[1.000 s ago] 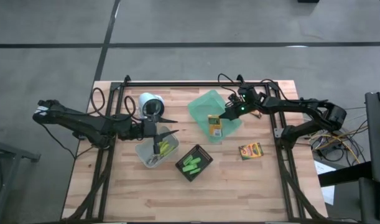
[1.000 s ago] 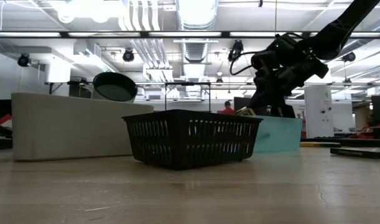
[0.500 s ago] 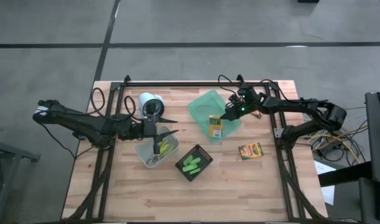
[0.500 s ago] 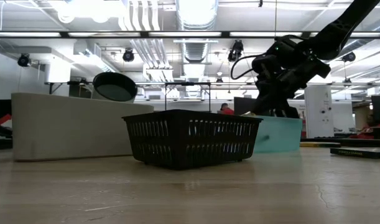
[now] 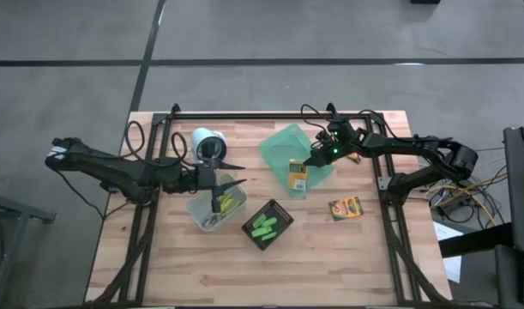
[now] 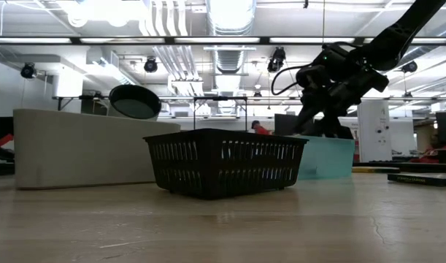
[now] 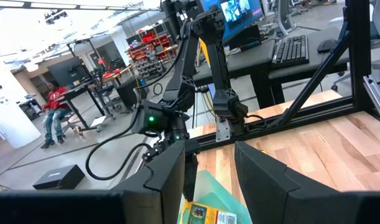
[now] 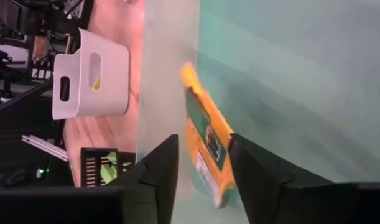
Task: Pick & Place School Supplies
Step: Put the crayon box into the light green bin
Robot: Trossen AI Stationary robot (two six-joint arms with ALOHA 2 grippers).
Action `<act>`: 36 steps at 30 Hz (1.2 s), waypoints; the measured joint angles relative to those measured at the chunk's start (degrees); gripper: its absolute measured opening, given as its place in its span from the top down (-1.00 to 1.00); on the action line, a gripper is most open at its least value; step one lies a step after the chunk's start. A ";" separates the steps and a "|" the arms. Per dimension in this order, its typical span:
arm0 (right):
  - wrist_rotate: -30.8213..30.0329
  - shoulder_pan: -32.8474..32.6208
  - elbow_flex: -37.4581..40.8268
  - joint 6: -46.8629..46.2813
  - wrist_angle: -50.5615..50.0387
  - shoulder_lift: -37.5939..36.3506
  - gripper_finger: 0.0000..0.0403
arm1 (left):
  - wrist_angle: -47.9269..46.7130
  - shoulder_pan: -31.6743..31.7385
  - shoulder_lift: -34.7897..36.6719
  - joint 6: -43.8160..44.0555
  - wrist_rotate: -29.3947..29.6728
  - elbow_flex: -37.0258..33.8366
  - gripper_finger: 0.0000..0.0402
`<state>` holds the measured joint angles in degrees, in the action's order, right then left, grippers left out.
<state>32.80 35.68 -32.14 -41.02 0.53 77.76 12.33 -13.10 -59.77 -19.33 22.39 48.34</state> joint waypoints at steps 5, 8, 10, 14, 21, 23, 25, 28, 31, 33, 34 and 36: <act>-2.72 -0.04 0.00 1.73 -0.23 0.00 0.19 | -0.01 0.00 0.00 0.00 0.00 0.00 0.27; -4.73 -0.03 0.00 2.16 -0.28 0.00 0.15 | -0.01 0.02 0.00 0.00 -0.01 0.01 0.27; -5.60 -0.01 0.00 2.51 -0.25 0.00 0.13 | 0.01 0.01 0.00 0.00 -0.01 0.00 0.27; -5.97 -0.04 0.02 2.74 -0.21 0.00 0.12 | 0.01 0.00 0.00 0.00 0.00 0.02 0.27; -1.55 0.00 0.07 1.57 3.68 -1.23 0.12 | 0.01 0.00 0.00 0.00 0.00 0.01 0.27; -0.75 -0.04 0.07 1.11 5.38 -2.51 0.12 | -0.01 0.00 0.00 0.01 -0.01 0.00 0.27; -0.04 -0.05 0.07 1.12 6.22 -4.39 0.12 | -0.01 0.00 0.00 0.00 0.00 0.00 0.27; 0.22 -0.58 0.19 0.42 5.63 -7.94 0.12 | 0.00 0.00 0.00 0.00 -0.01 0.00 0.27; 0.23 -1.53 0.59 0.24 5.23 -12.17 0.12 | -0.01 0.01 0.00 0.00 -0.01 0.01 0.27; 0.16 -2.03 0.75 0.33 3.34 -15.26 0.12 | 0.01 0.00 0.00 0.00 -0.02 0.00 0.27; 0.10 -2.28 0.77 0.48 2.22 -16.73 0.12 | -0.01 0.00 0.00 0.00 0.00 0.00 0.27; -0.21 -2.96 0.79 0.60 -0.57 -19.73 0.12 | 0.01 0.00 0.00 0.00 0.00 0.00 0.27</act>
<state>32.59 32.72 -31.35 -40.43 -0.04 58.03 12.34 -13.10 -59.77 -19.33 22.39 48.34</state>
